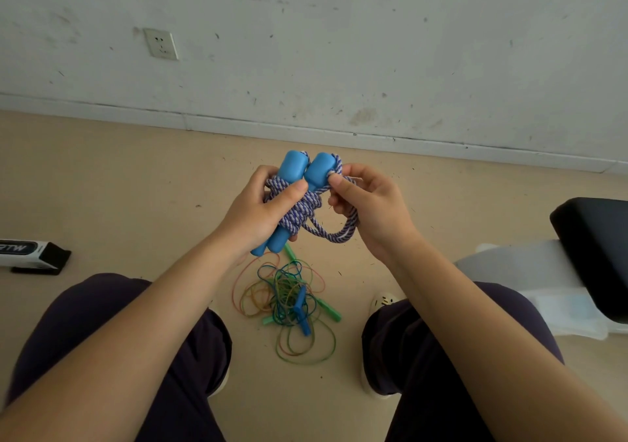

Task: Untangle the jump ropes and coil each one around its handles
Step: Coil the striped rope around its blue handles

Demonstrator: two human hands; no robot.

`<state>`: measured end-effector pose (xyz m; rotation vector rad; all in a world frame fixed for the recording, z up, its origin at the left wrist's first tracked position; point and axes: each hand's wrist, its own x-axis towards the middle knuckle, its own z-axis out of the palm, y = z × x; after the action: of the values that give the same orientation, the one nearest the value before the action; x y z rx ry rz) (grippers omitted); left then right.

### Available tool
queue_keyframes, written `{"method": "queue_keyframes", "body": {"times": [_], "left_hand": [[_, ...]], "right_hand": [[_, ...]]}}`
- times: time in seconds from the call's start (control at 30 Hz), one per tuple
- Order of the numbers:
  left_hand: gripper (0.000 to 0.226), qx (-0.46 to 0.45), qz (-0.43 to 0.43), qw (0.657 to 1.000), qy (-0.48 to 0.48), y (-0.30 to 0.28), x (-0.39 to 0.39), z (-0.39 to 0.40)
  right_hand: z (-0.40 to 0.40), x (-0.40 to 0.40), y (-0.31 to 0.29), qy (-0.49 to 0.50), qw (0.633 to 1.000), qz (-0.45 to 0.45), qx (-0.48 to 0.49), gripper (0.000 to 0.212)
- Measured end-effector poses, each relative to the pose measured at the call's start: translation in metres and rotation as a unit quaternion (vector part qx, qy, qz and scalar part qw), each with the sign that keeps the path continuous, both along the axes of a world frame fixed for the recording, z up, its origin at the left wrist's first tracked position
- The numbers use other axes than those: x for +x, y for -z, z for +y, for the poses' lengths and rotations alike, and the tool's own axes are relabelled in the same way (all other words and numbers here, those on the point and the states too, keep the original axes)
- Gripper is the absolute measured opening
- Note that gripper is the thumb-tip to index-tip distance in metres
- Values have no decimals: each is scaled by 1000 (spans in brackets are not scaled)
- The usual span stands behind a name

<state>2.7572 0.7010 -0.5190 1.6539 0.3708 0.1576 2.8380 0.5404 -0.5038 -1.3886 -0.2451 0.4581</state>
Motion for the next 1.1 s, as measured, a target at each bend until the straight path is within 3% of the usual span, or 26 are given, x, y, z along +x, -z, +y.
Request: {"method": "queue_keyframes", "body": {"times": [0.27, 0.5, 0.67, 0.87, 1.1], "left_hand": [[35, 79, -21, 996, -29, -3, -1, -4], [35, 40, 41, 998, 6, 0, 4, 4], [40, 84, 55, 995, 11, 0, 2, 1], [36, 28, 3, 999, -31, -3, 0, 1], [37, 47, -3, 998, -36, -3, -1, -3]], "right_hand": [[1, 3, 3, 19, 995, 72, 59, 13], [2, -6, -1, 67, 997, -33, -30, 40], [7, -11, 0, 52, 990, -86, -102, 33], [5, -1, -2, 11, 995, -23, -93, 30], [12, -5, 4, 72, 988, -51, -128, 28]]}}
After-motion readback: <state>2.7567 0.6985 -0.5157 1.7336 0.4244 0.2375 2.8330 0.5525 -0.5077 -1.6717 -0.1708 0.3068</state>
